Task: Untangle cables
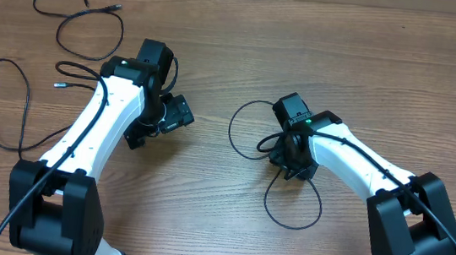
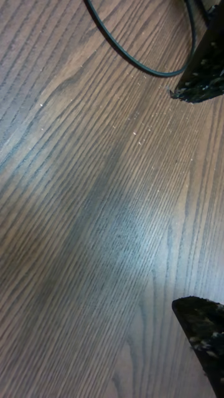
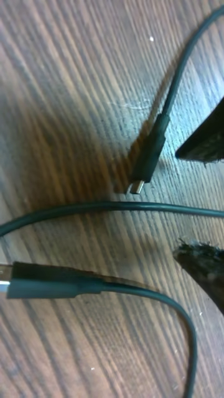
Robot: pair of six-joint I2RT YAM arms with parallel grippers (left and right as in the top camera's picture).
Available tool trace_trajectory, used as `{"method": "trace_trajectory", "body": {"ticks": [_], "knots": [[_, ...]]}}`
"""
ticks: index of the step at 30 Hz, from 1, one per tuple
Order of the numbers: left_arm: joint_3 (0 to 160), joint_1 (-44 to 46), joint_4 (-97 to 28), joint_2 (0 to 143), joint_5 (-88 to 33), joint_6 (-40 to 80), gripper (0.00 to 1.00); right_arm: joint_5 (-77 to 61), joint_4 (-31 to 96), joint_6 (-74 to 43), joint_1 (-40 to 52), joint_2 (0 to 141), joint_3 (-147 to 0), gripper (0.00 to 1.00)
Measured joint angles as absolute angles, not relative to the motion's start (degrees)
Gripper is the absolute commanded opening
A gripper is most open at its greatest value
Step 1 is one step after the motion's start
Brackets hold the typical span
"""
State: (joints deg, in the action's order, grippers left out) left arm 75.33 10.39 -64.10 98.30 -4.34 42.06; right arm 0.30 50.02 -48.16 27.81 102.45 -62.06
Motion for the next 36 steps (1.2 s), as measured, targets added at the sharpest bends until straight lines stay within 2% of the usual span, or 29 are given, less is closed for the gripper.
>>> {"method": "trace_trajectory", "body": {"ticks": [7, 21, 25, 31, 36], "knots": [[75.3, 10.4, -64.1, 98.3, -4.3, 42.1, 1.0, 1.3, 49.5, -49.5, 27.8, 102.5, -62.1, 0.3], [75.3, 10.4, -64.1, 98.3, -4.3, 42.1, 1.0, 1.8, 44.0, -53.3, 28.7, 102.4, -58.1, 0.26], [75.3, 10.4, -64.1, 98.3, -4.3, 42.1, 1.0, 1.9, 40.3, -54.0, 28.7, 101.2, -56.1, 0.04], [75.3, 10.4, -64.1, 98.3, -4.3, 42.1, 1.0, 1.8, 40.1, -54.0, 28.6, 101.0, -55.7, 0.04], [75.3, 10.4, -64.1, 98.3, -4.3, 42.1, 1.0, 0.3, 47.3, -52.8, 26.8, 101.1, -57.7, 0.04]]}}
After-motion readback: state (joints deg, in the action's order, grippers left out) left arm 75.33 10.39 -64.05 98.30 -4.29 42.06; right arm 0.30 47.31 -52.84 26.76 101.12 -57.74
